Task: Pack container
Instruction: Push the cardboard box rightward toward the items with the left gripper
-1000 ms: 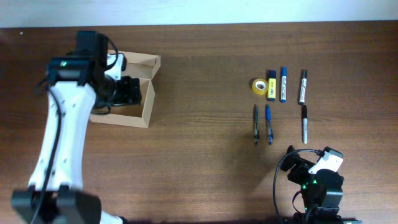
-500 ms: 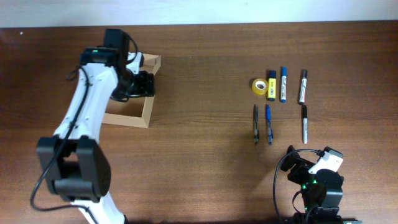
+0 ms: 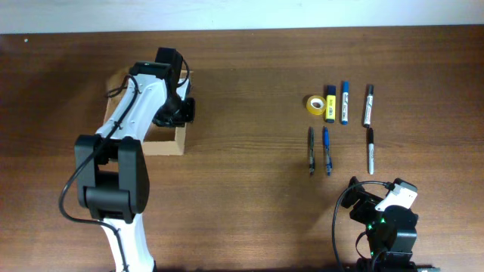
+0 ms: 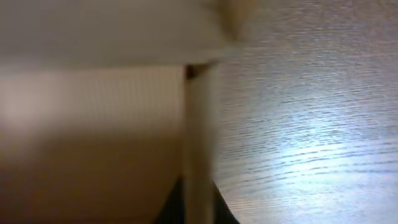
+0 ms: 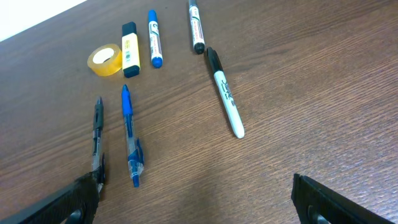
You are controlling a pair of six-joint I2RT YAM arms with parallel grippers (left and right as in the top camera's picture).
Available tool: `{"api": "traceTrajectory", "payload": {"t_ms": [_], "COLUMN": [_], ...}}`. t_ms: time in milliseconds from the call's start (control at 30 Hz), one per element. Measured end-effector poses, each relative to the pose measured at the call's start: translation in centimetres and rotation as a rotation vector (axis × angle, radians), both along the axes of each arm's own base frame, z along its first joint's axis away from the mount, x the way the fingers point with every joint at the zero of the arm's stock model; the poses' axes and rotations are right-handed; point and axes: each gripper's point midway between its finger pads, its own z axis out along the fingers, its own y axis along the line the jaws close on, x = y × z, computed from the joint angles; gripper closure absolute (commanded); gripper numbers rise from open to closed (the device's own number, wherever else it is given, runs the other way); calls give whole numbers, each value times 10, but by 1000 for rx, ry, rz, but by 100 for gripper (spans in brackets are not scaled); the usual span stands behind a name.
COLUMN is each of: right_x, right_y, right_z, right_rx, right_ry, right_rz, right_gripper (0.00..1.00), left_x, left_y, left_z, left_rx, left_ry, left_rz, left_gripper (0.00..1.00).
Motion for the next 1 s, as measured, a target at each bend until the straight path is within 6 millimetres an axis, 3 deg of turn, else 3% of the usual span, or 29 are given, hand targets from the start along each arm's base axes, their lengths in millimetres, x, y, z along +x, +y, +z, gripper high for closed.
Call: {"api": "traceTrajectory", "payload": {"t_ms": [233,400,600,800,933,1000], "right_x": [0,0,0,0,0,0], "right_y": [0,0,0,0,0,0], "right_z": [0,0,0,0,0,0], "right_rx": [0,0,0,0,0,0], "right_ry": [0,0,0,0,0,0], "right_rz": [0,0,0,0,0,0], "right_gripper": [1,1,1,1,1,1], "left_x": [-16,-21,-17,-25,-29,-30], "left_y": [1,-20,-87,-179,-219,-229], "left_z": [14,48,90,98,103,105], "left_rx": [26,37,44,-16,-58,-74], "left_ry": [86,101,-18,-159,-237,-260], "left_rz": [37,76,55,14,29,46], "left_gripper": [98,98,98,98,98,98]}}
